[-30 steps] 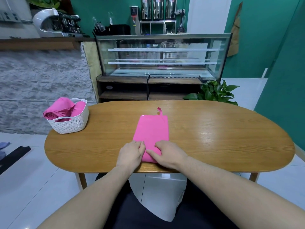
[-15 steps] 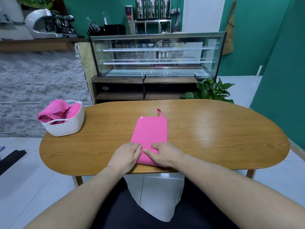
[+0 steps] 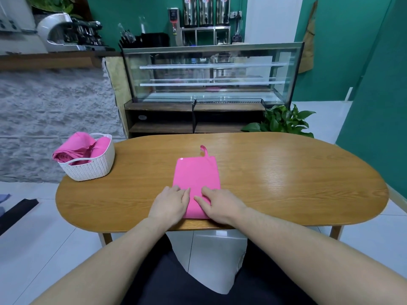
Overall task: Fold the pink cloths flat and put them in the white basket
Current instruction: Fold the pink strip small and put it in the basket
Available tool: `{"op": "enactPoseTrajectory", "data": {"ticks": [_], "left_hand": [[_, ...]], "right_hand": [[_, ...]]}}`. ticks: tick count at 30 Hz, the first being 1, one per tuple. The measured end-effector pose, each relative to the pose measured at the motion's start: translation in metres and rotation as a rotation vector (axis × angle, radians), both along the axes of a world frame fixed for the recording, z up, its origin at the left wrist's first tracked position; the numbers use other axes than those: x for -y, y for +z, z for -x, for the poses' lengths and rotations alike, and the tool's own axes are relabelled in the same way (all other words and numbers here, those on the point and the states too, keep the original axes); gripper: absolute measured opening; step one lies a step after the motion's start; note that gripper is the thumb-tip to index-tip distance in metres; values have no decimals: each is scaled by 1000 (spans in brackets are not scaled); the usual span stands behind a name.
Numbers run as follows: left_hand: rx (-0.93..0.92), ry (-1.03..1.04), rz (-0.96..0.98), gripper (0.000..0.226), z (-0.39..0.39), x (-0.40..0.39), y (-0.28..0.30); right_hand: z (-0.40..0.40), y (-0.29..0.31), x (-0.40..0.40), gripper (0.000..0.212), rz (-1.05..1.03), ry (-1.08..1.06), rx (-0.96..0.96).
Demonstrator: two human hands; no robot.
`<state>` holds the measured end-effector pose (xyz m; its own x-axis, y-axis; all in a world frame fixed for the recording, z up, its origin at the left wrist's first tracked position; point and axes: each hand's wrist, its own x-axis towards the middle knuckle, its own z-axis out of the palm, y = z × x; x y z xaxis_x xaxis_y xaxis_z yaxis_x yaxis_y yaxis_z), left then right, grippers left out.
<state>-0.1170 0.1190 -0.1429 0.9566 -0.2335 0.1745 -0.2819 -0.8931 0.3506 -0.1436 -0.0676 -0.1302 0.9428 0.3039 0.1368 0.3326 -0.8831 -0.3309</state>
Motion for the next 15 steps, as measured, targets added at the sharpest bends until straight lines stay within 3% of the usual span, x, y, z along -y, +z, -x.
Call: {"op": "enactPoseTrajectory", "data": {"ticks": [3,8,10,13,15], "left_hand": [[-26,-48,65,51,4,-12,-9],[186,-88,69,40,13,-12,-15],[170,-92,34,35,11,-8,-11],[87,-8,94,47,14,1,-3],[70,-2,83,44,7,2,-5]], "right_hand": [[0,3,-4,39,-8,-17,-44],[-3,3,-8,40,-37,-61,-87],[-4,0,-5,47,-36,-60,-42],[-3,-6,-2,71,16,-35,9],[-1,-9,2,67,8,13,19]]}}
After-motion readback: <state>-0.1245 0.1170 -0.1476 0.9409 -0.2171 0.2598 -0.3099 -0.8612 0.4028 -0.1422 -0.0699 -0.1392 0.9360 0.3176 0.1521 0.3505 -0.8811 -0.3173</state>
